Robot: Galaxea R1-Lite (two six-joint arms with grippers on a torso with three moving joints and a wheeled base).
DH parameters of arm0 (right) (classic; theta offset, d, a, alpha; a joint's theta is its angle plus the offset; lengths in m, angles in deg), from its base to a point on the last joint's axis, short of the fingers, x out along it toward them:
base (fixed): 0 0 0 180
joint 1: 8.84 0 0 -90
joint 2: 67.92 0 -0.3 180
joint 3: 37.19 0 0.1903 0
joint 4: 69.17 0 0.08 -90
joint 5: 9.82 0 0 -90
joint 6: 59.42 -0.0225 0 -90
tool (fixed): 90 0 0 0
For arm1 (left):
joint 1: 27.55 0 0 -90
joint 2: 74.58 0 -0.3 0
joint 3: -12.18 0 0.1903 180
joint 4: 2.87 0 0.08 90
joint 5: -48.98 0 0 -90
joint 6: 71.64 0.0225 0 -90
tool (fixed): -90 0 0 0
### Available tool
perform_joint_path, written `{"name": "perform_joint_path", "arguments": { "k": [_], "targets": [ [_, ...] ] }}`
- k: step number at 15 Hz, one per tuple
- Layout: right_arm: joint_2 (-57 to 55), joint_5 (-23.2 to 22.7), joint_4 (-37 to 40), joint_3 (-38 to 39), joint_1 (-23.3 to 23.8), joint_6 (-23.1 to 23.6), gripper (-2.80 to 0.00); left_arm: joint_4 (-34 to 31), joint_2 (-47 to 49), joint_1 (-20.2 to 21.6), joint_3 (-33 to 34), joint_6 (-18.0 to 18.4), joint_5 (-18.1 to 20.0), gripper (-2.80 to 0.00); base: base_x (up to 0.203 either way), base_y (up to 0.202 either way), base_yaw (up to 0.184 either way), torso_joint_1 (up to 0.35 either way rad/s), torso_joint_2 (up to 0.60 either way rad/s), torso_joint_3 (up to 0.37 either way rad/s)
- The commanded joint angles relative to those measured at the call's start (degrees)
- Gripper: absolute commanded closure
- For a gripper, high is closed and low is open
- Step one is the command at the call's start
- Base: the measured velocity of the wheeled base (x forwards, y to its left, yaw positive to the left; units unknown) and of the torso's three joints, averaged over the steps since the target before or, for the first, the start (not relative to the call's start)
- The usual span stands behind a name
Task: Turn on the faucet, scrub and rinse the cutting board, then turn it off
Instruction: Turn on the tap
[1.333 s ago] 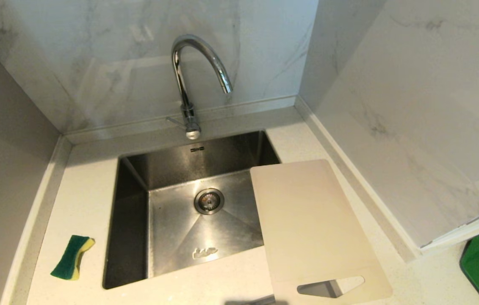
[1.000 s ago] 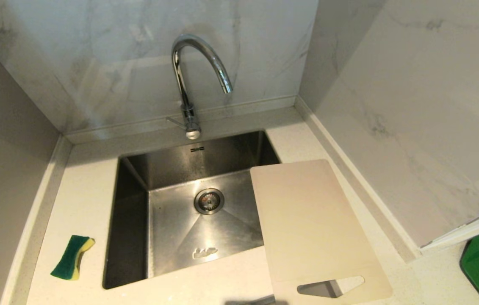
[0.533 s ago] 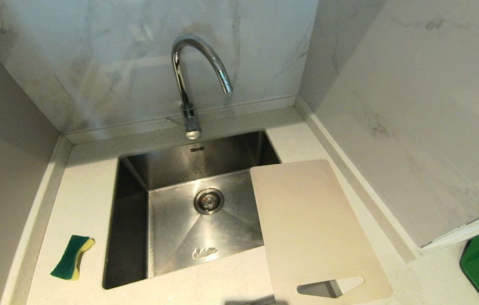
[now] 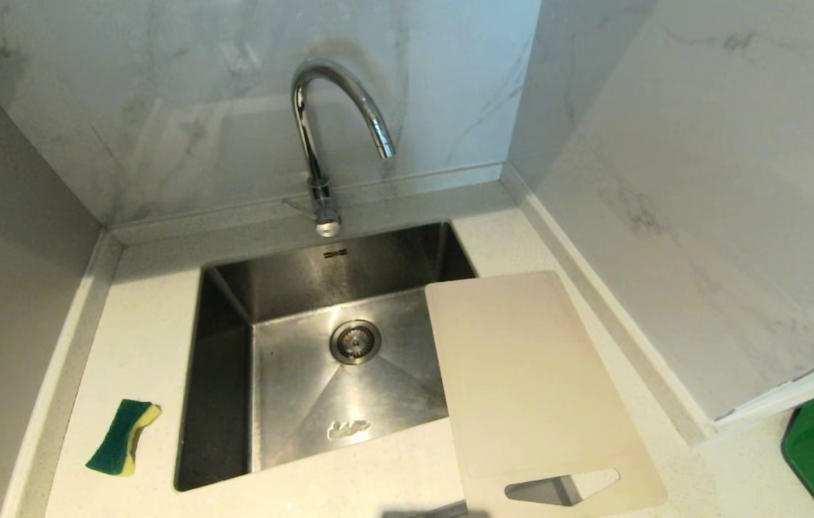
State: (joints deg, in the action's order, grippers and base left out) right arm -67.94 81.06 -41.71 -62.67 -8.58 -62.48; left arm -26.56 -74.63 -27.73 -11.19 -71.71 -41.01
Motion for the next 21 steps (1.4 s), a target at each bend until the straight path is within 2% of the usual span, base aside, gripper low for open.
{"name": "perform_joint_path", "arguments": {
  "k": [1, 4, 6, 14, 21],
  "targets": [
    [-0.06, 0.00, 0.03, 0.01, 0.00, -0.02, 0.00, -0.02, -0.04, 0.01, 0.00, -0.01, -0.01, 0.00, 0.000, 0.000, 0.000, 0.000, 0.00, 0.000],
    [-0.06, 0.00, 0.03, 0.01, 0.00, -0.02, 0.00, -0.13, -0.02, 0.01, -1.09, -0.06, -0.01, 0.00, 0.000, 0.000, 0.000, 0.000, 0.00, 0.000],
    [-0.06, 0.00, 0.03, 0.01, 0.00, -0.02, 0.00, -1.31, 2.02, 0.01, -7.25, -0.97, -0.06, 0.00, 0.000, 0.000, 0.000, 0.000, 0.00, 0.000],
    [-0.06, 0.00, 0.03, 0.01, 0.00, -0.02, 0.00, -1.96, 24.97, -0.11, -30.86, -1.11, 0.65, 0.00, 0.000, 0.000, 0.000, 0.000, 0.00, 0.000],
    [-0.06, 0.00, 0.03, 0.01, 0.00, -0.02, 0.00, -2.43, 44.84, 0.21, -53.01, 2.59, -0.48, 0.00, 0.000, 0.000, 0.000, 0.000, 0.00, 0.000]
  ]
}}
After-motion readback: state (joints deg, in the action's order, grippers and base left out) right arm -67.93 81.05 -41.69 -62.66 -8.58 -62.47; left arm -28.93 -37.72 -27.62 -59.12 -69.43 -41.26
